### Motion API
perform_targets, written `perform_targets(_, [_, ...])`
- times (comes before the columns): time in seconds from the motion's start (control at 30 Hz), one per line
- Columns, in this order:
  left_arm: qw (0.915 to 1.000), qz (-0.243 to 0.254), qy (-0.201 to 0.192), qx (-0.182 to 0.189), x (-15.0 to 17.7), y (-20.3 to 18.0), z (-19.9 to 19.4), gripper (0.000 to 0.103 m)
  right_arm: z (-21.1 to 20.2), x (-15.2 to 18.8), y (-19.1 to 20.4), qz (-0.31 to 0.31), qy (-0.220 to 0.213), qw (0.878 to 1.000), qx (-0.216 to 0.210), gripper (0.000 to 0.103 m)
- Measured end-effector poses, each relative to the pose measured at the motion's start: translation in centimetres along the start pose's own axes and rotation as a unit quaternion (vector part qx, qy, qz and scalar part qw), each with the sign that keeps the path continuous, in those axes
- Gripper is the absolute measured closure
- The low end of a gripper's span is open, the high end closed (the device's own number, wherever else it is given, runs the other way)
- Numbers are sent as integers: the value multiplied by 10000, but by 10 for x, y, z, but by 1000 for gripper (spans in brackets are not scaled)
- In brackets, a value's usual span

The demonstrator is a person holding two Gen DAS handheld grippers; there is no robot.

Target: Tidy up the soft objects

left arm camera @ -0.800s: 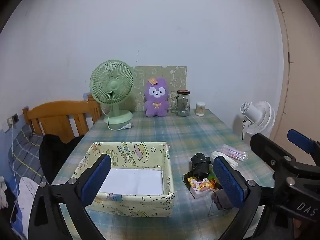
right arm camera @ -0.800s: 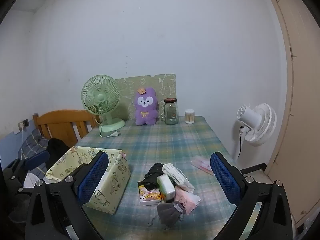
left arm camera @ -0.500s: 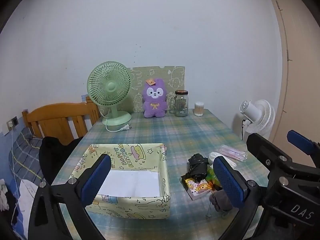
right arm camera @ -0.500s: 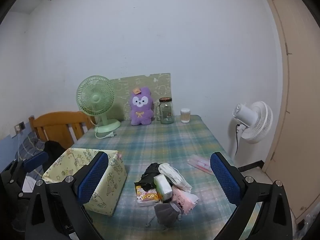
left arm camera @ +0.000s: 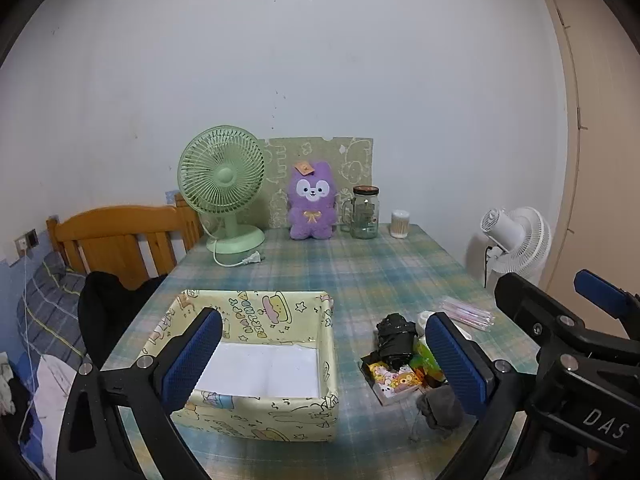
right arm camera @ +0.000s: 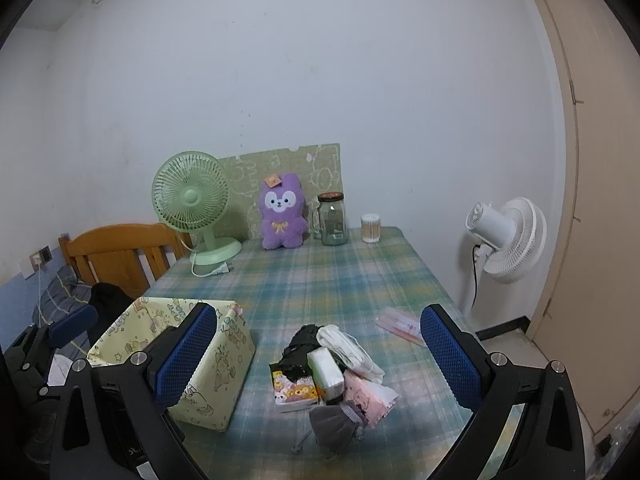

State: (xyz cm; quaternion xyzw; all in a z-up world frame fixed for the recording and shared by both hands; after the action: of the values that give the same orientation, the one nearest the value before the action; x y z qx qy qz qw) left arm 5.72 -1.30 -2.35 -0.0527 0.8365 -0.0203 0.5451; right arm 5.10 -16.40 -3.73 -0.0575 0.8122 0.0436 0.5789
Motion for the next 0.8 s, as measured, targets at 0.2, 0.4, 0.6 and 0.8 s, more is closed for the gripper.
perform_targets(0.2, [10000, -8, 12, 27, 0, 0, 1, 2, -1, -2, -2, 14, -3, 10000, 7, 0])
perform_targets(0.4, [10000, 1, 15, 28, 0, 1, 1, 1, -2, -3, -2, -42, -15, 10000, 51, 0])
perform_targets(0.6, [10000, 29, 13, -7, 1, 0, 0, 1, -3, -5, -3, -78, -44, 9999, 74, 0])
perform_targets(0.8, [10000, 54, 21, 13, 2, 0, -1, 2, -6, -6, -8, -13, -64, 10000, 74, 0])
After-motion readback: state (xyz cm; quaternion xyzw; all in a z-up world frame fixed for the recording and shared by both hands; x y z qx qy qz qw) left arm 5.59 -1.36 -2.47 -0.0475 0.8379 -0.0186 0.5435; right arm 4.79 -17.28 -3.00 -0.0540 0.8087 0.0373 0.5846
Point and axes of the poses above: each gripper's, at about its wrist camera, not at the fingertips, and z roughly the way its jaws point, y to its left, x to its underside, the point moved 6 cm from there along z, roughly the way its jaws point, and after that the axes turned 6 degrees about -z, right-handed, at the moved point
